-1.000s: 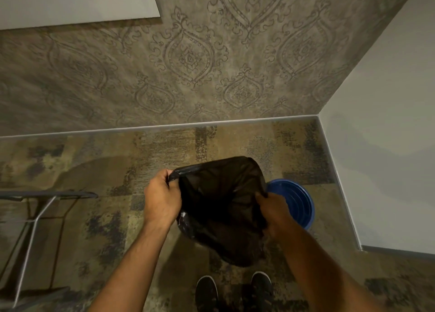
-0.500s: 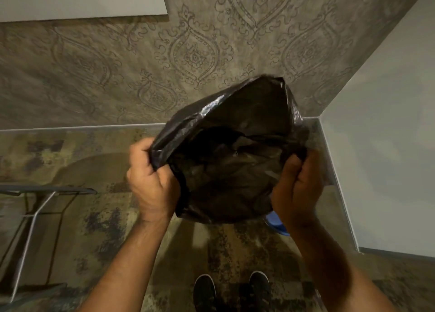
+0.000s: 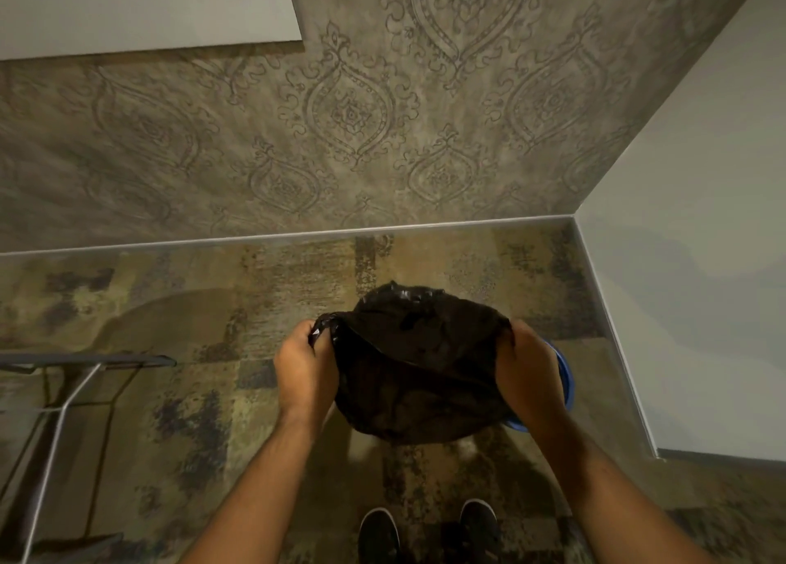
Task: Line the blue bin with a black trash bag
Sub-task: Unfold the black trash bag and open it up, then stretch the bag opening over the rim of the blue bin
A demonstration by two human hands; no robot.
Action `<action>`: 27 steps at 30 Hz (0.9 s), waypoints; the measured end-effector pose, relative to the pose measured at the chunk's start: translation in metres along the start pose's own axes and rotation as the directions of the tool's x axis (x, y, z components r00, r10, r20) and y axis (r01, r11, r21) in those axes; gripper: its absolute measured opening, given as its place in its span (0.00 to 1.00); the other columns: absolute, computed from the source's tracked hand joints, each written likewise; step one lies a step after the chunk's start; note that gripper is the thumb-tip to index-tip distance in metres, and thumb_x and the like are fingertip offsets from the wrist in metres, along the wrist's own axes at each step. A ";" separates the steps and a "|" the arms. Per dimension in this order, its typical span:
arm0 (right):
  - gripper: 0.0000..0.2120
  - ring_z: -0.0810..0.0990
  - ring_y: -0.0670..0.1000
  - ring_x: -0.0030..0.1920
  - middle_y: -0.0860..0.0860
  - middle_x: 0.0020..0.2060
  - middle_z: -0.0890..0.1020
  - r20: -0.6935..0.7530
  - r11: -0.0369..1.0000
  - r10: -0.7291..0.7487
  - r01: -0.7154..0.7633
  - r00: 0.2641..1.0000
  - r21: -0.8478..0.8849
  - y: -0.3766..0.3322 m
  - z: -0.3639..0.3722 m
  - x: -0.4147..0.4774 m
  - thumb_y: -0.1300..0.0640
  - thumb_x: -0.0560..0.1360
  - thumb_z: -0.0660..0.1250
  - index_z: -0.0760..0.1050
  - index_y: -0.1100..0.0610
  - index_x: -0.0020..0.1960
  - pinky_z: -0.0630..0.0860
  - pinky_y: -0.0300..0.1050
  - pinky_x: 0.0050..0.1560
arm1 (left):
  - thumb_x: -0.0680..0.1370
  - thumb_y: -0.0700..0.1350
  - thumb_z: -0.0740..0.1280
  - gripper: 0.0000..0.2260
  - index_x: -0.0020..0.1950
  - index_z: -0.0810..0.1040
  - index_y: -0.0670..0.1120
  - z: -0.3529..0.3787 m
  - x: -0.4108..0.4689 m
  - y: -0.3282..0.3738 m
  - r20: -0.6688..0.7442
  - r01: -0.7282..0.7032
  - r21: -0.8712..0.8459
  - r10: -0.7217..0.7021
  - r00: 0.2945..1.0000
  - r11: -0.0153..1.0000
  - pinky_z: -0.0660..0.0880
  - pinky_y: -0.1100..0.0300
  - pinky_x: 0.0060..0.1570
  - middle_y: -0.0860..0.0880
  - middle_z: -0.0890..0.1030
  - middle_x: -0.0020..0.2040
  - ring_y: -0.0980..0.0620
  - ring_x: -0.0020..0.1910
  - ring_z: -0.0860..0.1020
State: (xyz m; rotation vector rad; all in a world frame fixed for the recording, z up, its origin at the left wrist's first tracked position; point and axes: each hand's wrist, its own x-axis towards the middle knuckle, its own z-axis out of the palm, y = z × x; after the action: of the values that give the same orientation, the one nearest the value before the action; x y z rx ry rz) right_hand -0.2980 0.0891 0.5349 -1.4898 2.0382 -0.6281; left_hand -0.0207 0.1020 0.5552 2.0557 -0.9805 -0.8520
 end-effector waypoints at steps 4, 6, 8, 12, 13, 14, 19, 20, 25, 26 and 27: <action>0.11 0.76 0.50 0.36 0.48 0.35 0.77 0.027 1.000 -0.002 0.001 1.000 0.024 -0.002 -0.007 0.001 0.51 0.85 0.57 0.73 0.53 0.47 0.70 0.45 0.39 | 0.85 0.43 0.63 0.10 0.48 0.82 0.46 -0.007 0.012 0.007 0.111 0.418 -0.297 -0.404 0.908 0.859 0.76 0.53 0.45 0.47 0.84 0.43 0.48 0.43 0.82; 0.12 0.77 0.53 0.38 0.51 0.38 0.79 0.038 0.999 0.017 -0.019 0.999 0.039 0.001 -0.008 -0.003 0.49 0.84 0.57 0.74 0.53 0.48 0.72 0.48 0.42 | 0.86 0.43 0.63 0.09 0.59 0.82 0.45 -0.008 0.017 0.007 0.202 0.584 -0.357 -0.550 0.810 0.729 0.79 0.50 0.56 0.43 0.85 0.51 0.44 0.51 0.83; 0.14 0.77 0.53 0.37 0.50 0.36 0.79 0.046 0.998 0.031 -0.034 0.998 0.062 0.005 -0.007 -0.007 0.47 0.84 0.57 0.74 0.51 0.44 0.73 0.49 0.42 | 0.86 0.43 0.63 0.12 0.67 0.79 0.42 -0.007 0.019 0.005 0.281 0.678 -0.382 -0.620 0.732 0.628 0.78 0.44 0.66 0.39 0.84 0.59 0.39 0.58 0.83; 0.24 0.75 0.43 0.31 0.42 0.27 0.76 0.047 0.996 0.044 -0.048 0.998 0.078 0.023 -0.003 -0.010 0.50 0.85 0.60 0.71 0.49 0.30 0.69 0.46 0.39 | 0.86 0.44 0.62 0.14 0.66 0.82 0.40 -0.004 0.011 0.003 0.395 0.699 -0.323 -0.581 0.712 0.637 0.77 0.39 0.69 0.37 0.85 0.61 0.36 0.59 0.84; 0.25 0.77 0.41 0.30 0.41 0.26 0.78 0.065 0.983 0.092 -0.101 0.994 0.154 0.028 -0.004 -0.010 0.48 0.85 0.61 0.74 0.52 0.29 0.70 0.44 0.39 | 0.86 0.45 0.62 0.14 0.64 0.83 0.40 -0.004 0.008 0.004 0.412 0.683 -0.293 -0.556 0.722 0.669 0.79 0.39 0.66 0.37 0.86 0.59 0.36 0.58 0.85; 0.26 0.76 0.41 0.28 0.41 0.25 0.78 0.090 0.962 0.149 -0.165 0.985 0.216 0.032 -0.004 -0.010 0.45 0.84 0.61 0.76 0.56 0.30 0.71 0.44 0.38 | 0.85 0.46 0.63 0.14 0.62 0.84 0.41 -0.004 0.005 0.006 0.434 0.668 -0.270 -0.532 0.727 0.693 0.81 0.41 0.62 0.37 0.87 0.57 0.36 0.57 0.85; 0.27 0.82 0.59 0.33 0.62 0.33 0.82 0.173 0.841 0.404 -0.439 0.898 0.318 0.053 -0.015 -0.009 0.41 0.82 0.61 0.79 0.63 0.38 0.74 0.48 0.37 | 0.79 0.50 0.67 0.14 0.56 0.87 0.43 -0.004 0.007 0.009 0.534 0.636 -0.187 -0.466 0.705 0.749 0.79 0.42 0.58 0.38 0.89 0.51 0.36 0.53 0.86; 0.25 0.83 0.62 0.35 0.62 0.33 0.83 0.174 0.799 0.458 -0.489 0.872 0.348 0.057 -0.018 -0.008 0.44 0.82 0.62 0.80 0.62 0.38 0.76 0.48 0.38 | 0.79 0.50 0.68 0.14 0.55 0.87 0.43 -0.002 0.009 0.009 0.548 0.638 -0.206 -0.452 0.704 0.742 0.80 0.42 0.58 0.39 0.89 0.50 0.37 0.52 0.86; 0.21 0.81 0.56 0.33 0.53 0.27 0.82 0.006 0.742 0.545 -0.486 0.838 0.462 0.081 -0.034 -0.012 0.50 0.80 0.63 0.79 0.52 0.30 0.76 0.51 0.38 | 0.79 0.52 0.68 0.13 0.52 0.89 0.46 0.032 0.002 0.007 0.572 0.620 -0.323 -0.374 0.730 0.715 0.81 0.47 0.51 0.42 0.90 0.48 0.41 0.46 0.87; 0.20 0.79 0.54 0.32 0.51 0.26 0.81 -0.044 0.745 0.543 -0.456 0.839 0.487 0.085 -0.037 -0.013 0.51 0.80 0.63 0.78 0.52 0.30 0.75 0.51 0.37 | 0.80 0.52 0.67 0.14 0.54 0.88 0.46 0.042 -0.003 0.010 0.578 0.613 -0.334 -0.358 0.733 0.716 0.81 0.46 0.54 0.41 0.89 0.50 0.40 0.48 0.86; 0.21 0.77 0.51 0.31 0.47 0.24 0.78 -0.100 0.751 0.534 -0.416 0.840 0.513 0.089 -0.041 -0.015 0.51 0.80 0.62 0.76 0.52 0.30 0.73 0.50 0.36 | 0.81 0.52 0.67 0.14 0.56 0.86 0.45 0.056 -0.008 0.014 0.567 0.592 -0.339 -0.343 0.748 0.731 0.80 0.47 0.55 0.41 0.88 0.51 0.40 0.50 0.86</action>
State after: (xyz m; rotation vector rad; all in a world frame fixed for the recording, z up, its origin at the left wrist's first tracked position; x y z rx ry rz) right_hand -0.3851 0.1310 0.5103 -0.5848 2.1171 -1.0311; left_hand -0.0742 0.0855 0.5377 1.6702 -0.3442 -1.7548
